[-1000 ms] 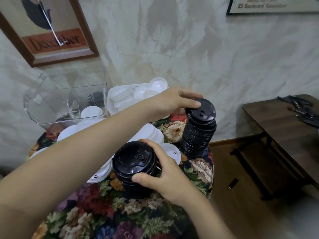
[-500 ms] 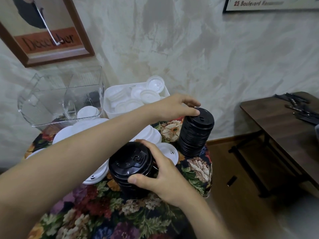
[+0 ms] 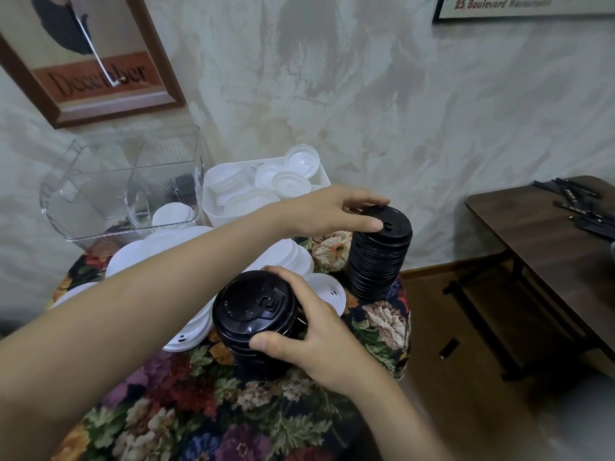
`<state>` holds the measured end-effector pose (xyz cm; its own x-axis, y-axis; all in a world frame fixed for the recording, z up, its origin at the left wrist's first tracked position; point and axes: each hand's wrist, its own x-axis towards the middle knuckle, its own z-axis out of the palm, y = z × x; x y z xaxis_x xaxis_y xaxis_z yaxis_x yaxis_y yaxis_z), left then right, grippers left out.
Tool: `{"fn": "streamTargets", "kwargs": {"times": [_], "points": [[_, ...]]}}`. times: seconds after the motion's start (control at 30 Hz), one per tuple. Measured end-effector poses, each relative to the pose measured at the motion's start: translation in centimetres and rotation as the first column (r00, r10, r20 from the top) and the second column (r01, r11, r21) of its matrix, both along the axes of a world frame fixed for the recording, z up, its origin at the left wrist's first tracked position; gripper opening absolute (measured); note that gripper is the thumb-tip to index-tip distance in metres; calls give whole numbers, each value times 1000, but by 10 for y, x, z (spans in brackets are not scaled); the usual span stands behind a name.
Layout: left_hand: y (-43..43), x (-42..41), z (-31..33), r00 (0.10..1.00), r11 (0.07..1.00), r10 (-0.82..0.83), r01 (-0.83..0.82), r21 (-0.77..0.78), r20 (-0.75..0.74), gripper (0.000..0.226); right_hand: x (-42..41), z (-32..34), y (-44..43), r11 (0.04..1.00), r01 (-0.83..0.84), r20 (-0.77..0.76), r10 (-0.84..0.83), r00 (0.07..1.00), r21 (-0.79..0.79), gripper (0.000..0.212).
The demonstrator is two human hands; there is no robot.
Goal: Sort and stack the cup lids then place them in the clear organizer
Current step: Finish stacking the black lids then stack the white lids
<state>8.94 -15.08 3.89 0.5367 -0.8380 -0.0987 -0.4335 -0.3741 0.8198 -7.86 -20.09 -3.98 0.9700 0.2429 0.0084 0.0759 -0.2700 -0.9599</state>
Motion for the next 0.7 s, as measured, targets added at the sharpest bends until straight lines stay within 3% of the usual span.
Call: {"fn": "streamTargets", "kwargs": {"times": [0.7], "points": [[1,0,-2,996,994,-19,10,104,87,57,1,-2,0,1000,4,7,-4,1000,2,77]]}}
